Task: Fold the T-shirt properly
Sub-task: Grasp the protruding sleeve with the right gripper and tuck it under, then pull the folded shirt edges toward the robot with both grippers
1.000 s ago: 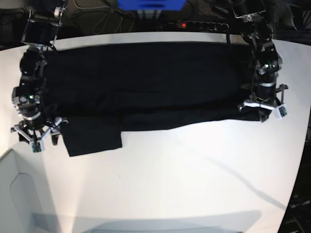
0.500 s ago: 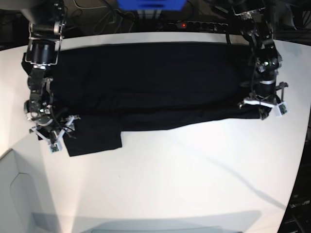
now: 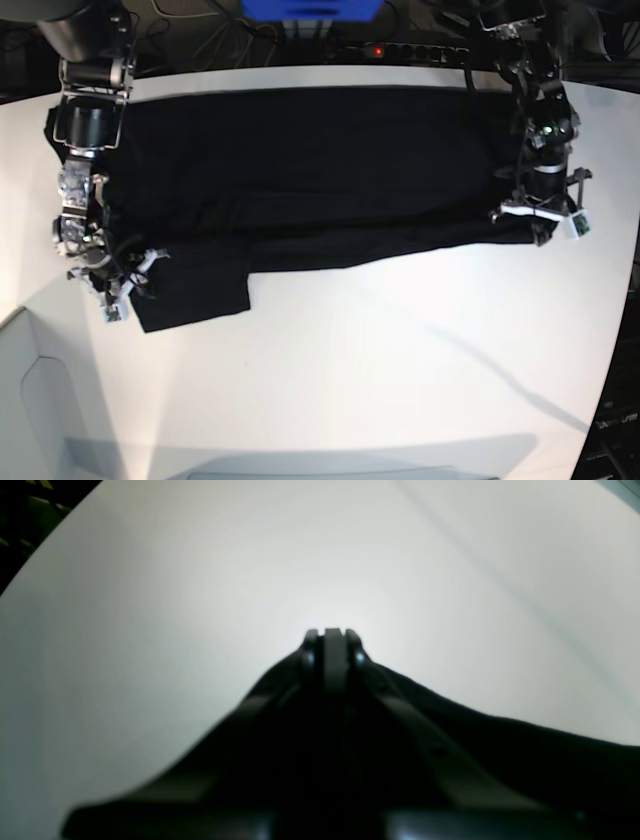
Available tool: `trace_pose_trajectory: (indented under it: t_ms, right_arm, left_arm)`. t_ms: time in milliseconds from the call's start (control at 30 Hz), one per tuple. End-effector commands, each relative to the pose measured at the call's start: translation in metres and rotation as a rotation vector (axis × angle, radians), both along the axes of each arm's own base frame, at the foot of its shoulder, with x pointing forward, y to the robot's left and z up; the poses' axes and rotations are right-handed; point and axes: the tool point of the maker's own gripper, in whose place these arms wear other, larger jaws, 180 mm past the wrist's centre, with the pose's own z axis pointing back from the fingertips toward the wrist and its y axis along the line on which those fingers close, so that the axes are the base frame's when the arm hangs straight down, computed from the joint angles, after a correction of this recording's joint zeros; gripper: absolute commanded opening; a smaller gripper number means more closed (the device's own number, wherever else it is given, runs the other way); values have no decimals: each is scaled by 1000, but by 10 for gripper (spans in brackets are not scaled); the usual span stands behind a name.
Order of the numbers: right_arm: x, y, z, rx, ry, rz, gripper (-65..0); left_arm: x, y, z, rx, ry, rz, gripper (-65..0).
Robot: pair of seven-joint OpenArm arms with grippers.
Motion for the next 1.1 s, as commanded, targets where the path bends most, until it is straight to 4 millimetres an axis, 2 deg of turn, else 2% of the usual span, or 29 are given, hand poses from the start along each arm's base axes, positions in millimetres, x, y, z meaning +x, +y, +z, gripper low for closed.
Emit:
trace_pose_trajectory:
  t_ms: [0, 33, 67, 200, 267, 433, 533, 667, 800, 900, 1067]
  right_arm:
    - [-2, -10, 1, -45, 28, 8, -570]
    - [-2, -11, 1, -44, 28, 6, -631]
    - [-2, -11, 1, -44, 27, 4, -650]
    - [5, -11, 13, -51, -7, 7, -650]
    - [12, -8, 34, -69, -67, 21, -650]
    - [8, 6, 88, -132, -229, 77, -650]
    - [-3, 20, 113, -151, -305, 109, -650]
    - [-28, 24, 134, -168, -370, 100, -650]
    - [-51, 18, 155, -192, -422, 68, -650]
    - [-68, 13, 161, -218, -429, 61, -650]
    - [-96, 7, 148, -237, -381, 56, -650]
  left_arm:
    - [5, 4, 15, 27, -48, -1, -649]
    - [5, 4, 15, 29, -48, -2, -649]
    - [5, 4, 15, 28, -46, -2, -649]
    - [6, 4, 16, 29, -49, -2, -649]
    - [7, 4, 19, 32, -58, -4, -649]
    - [9, 2, 30, 45, -82, -12, -649]
    - [9, 1, 37, 54, -99, -16, -649]
    - [2, 9, 47, 70, -118, 8, -649]
    - [-2, 10, 52, 81, -124, 10, -649]
    - [-10, 14, 50, 94, -108, 14, -649]
    - [-15, 14, 45, 94, -91, 14, -649]
